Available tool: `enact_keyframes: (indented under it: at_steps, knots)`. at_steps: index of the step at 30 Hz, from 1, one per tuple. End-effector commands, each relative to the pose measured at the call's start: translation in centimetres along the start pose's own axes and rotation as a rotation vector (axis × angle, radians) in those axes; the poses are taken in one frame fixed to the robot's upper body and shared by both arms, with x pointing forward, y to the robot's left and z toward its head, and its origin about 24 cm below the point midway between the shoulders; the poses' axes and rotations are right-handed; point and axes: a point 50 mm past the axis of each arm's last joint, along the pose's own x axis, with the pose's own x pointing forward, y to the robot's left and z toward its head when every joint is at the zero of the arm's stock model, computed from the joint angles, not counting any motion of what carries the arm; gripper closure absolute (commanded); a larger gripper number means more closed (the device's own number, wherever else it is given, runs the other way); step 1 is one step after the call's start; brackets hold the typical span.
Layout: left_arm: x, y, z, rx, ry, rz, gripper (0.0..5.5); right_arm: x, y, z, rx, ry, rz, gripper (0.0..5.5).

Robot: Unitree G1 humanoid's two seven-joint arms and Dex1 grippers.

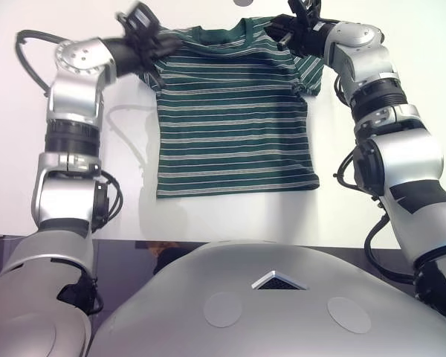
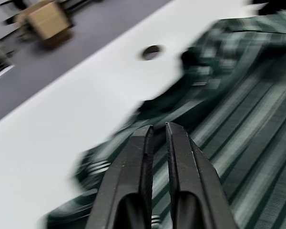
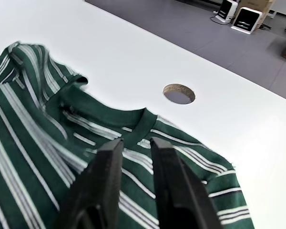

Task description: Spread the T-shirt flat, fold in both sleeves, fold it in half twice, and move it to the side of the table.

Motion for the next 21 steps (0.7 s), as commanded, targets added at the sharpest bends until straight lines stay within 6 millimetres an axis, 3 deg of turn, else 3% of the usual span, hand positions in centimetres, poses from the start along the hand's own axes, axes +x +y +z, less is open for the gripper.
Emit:
enact_keyframes:
  at_steps: [1,4,7,12,13,15,18,20,21]
  knots:
    - [-0.2,-3.7,-2.9,0.068,0.248,-0.240,5.50,1.1,0.5,0.6,0.050,0.011,-0.041,5.28]
    - [-1.3,-6.1,-5.5,0.117,0.429,-0.374,5.50,1.3,0.6,-0.6,0.094,0.067,-0.097,5.46]
    - [-3.0,-8.0,-7.6,0.142,0.543,-0.493,5.50,0.6,-0.2,-3.0,0.143,0.173,-0.210,5.46]
    - [-4.4,-8.8,-8.2,0.132,0.569,-0.505,5.50,-0.5,-0.8,-5.3,0.129,0.268,-0.266,5.46]
    - [-4.4,-8.5,-8.2,0.129,0.561,-0.477,5.50,-0.5,-0.8,-5.3,0.102,0.267,-0.253,5.46]
    - [-3.6,-6.4,-6.6,0.090,0.426,-0.322,5.50,-0.4,-1.3,-2.7,0.010,0.084,-0.231,5.46]
    - [-3.8,-1.7,-2.3,-0.146,0.101,-0.017,5.07,-1.5,-2.4,1.1,-0.079,-0.187,-0.203,5.50]
    - [-5.0,0.9,-2.2,-0.352,0.065,0.162,4.75,-2.4,-2.0,0.9,-0.135,-0.260,-0.133,5.50]
    - [-5.6,2.1,-3.2,-0.450,0.104,0.269,4.54,-3.3,-1.1,-0.4,-0.164,-0.252,-0.049,5.50]
